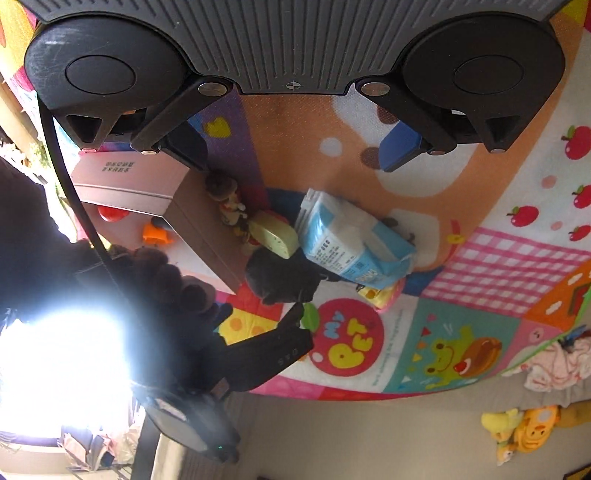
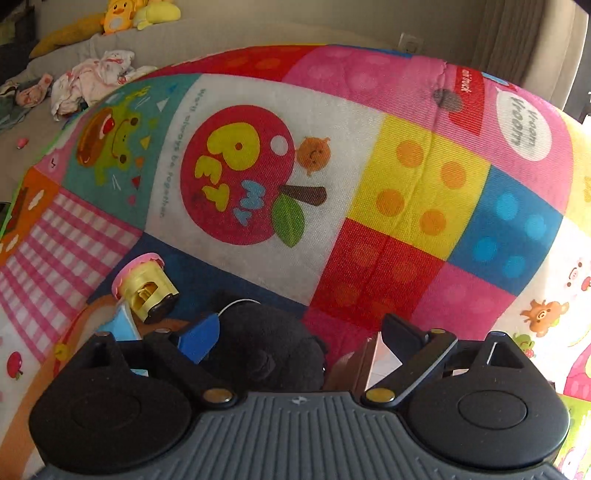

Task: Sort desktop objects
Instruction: 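Grasp the black plush cat with the right tool and lift it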

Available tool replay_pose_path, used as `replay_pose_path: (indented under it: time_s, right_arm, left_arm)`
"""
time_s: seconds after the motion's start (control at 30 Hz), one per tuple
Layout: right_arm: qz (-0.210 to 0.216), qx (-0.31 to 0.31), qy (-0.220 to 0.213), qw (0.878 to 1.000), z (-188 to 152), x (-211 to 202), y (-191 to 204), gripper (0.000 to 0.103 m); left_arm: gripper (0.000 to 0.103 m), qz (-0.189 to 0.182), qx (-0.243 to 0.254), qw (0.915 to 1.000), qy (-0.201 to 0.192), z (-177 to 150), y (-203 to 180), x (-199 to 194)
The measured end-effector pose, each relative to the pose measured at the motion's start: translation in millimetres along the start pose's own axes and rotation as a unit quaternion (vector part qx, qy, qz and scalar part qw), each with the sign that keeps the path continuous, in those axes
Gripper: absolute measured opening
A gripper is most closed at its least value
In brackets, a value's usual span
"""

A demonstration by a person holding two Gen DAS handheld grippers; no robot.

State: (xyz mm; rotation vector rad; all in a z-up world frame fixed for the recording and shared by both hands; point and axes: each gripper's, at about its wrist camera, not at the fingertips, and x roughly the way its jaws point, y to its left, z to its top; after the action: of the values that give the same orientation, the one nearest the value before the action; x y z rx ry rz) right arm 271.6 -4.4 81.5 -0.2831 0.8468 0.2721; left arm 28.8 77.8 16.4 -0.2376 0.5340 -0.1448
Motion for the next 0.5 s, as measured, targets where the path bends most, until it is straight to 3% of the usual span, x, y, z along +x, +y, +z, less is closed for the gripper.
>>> replay_pose_path:
  time_s: [0.1, 0.13, 0.27, 0.43, 0.5]
  right_arm:
    - [0.006, -0.016, 0.014, 1.0, 0, 17, 14, 0.088]
    - [0.02, -0.018, 0.029, 0.999, -2, 20, 17, 0.075]
    - [0.036, -0.055, 0.039, 0.997, -16, 9, 36, 0.071]
    - [0.13, -0.062, 0.072, 0.987, -47, -34, 46, 0.067]
    - [0.151, -0.052, 0.066, 0.985, -59, -57, 42, 0.066]
  left_arm:
    - [0.102, -0.006, -0.014, 0.9999, 0.001, 1, 6, 0]
    - [0.102, -0.008, -0.017, 0.9998, 0.001, 1, 7, 0]
    - [0.102, -0.015, -0.011, 0.9998, 0.0, 0, 6, -1]
    - [0.102, -0.021, -0.001, 0.9998, -0.002, -1, 3, -3]
    - [0.102, -0.028, 0.009, 0.9996, 0.0, -1, 0, -4]
